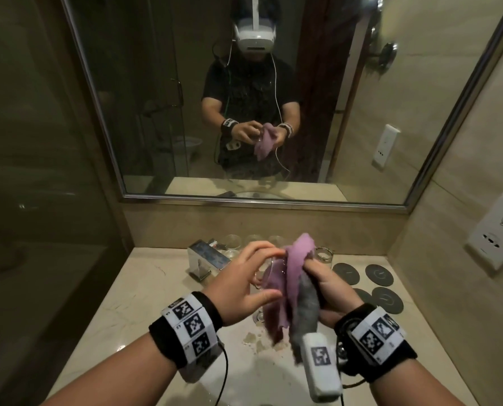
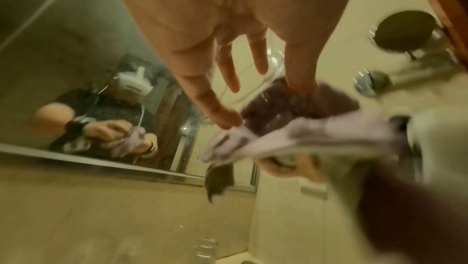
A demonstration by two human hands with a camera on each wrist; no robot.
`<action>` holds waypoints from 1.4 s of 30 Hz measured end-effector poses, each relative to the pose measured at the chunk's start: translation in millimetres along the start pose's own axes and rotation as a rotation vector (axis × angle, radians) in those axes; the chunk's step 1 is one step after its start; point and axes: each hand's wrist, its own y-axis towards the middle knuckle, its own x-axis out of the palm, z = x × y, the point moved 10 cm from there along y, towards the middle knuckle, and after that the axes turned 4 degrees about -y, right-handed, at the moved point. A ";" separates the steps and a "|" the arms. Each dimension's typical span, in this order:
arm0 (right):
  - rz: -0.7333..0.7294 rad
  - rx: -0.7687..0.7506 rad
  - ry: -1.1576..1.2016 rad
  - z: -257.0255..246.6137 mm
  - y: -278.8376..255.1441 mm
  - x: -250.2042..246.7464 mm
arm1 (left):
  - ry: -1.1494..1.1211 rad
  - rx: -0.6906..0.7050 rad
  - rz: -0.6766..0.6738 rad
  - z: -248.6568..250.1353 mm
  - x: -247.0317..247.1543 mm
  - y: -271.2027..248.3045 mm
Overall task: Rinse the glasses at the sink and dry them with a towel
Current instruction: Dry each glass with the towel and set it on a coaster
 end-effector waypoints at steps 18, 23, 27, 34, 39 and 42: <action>0.194 -0.327 -0.517 -31.5 -2.8 -9.7 | -0.625 -0.553 0.028 -51.8 9.0 -12.0; 0.081 -0.059 -0.117 0.2 12.5 -8.5 | -0.092 -0.144 0.033 -18.6 -4.1 -2.3; 0.108 -0.162 -0.175 -7.0 12.3 -11.3 | -0.348 -0.346 0.040 -35.3 1.3 -3.5; 0.063 -0.053 -0.157 2.5 16.6 -6.9 | -0.090 -0.165 0.010 -16.1 -1.4 -1.0; 0.123 -0.212 -0.273 -15.0 8.0 -10.0 | -0.334 -0.322 -0.009 -34.9 3.6 -6.9; 0.150 -0.276 -0.327 -20.8 1.6 -9.6 | -0.496 -0.473 0.011 -49.7 5.6 -11.0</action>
